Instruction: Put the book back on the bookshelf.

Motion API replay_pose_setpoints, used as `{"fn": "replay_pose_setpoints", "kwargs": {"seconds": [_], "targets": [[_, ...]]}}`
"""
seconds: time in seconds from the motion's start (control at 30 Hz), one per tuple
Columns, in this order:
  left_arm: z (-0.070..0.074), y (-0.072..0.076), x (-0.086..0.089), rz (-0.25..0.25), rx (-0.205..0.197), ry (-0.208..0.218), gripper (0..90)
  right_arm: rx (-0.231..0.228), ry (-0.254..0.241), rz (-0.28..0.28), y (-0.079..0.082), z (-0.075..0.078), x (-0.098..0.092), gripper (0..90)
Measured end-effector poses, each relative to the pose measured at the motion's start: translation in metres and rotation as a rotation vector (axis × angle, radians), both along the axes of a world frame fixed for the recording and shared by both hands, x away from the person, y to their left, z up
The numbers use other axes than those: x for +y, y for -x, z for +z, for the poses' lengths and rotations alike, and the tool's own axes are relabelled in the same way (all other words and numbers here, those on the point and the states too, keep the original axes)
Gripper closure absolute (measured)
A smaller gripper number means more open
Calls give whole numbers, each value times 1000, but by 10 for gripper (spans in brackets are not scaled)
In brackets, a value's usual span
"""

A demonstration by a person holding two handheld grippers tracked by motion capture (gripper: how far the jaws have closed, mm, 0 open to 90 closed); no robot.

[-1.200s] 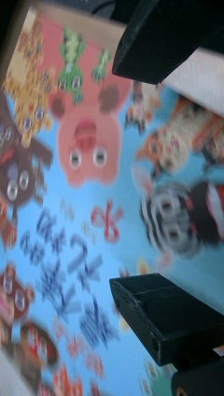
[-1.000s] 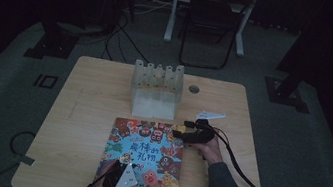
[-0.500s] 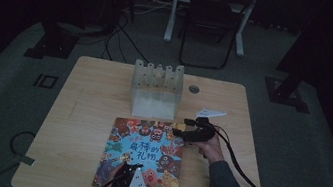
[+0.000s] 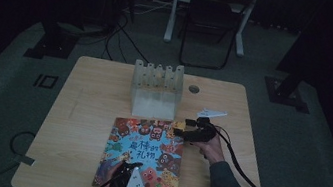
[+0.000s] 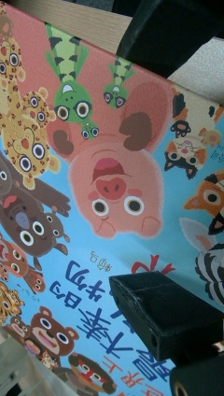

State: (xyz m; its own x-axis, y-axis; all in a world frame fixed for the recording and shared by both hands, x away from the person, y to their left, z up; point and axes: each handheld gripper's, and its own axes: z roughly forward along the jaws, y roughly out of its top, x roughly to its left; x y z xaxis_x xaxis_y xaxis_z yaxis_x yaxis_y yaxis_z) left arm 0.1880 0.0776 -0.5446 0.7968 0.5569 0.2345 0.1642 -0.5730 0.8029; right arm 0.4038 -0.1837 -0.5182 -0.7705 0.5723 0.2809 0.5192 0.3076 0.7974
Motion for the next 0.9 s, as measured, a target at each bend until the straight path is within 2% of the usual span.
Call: {"fn": "replay_pose_setpoints", "kwargs": {"seconds": [0.1, 0.3, 0.4, 0.63, 0.83, 0.9], "targets": [[3, 1, 2, 0, -7, 12, 36, 31, -15, -13, 4, 0, -1, 189], [7, 2, 4, 4, -15, 20, 40, 13, -2, 14, 22, 11, 5, 213], [9, 2, 6, 7, -12, 42, 40, 17, 2, 21, 28, 15, 7, 244], [14, 2, 10, 9, -15, 54, 39, 65, -37, 23, 36, 19, 7, 310], [18, 2, 11, 13, -20, 67, 39, 65, -16, 50, 44, 28, 16, 320], [21, 2, 14, 16, -18, 97, 40, 57, -2, 53, 47, 36, 23, 322]]}}
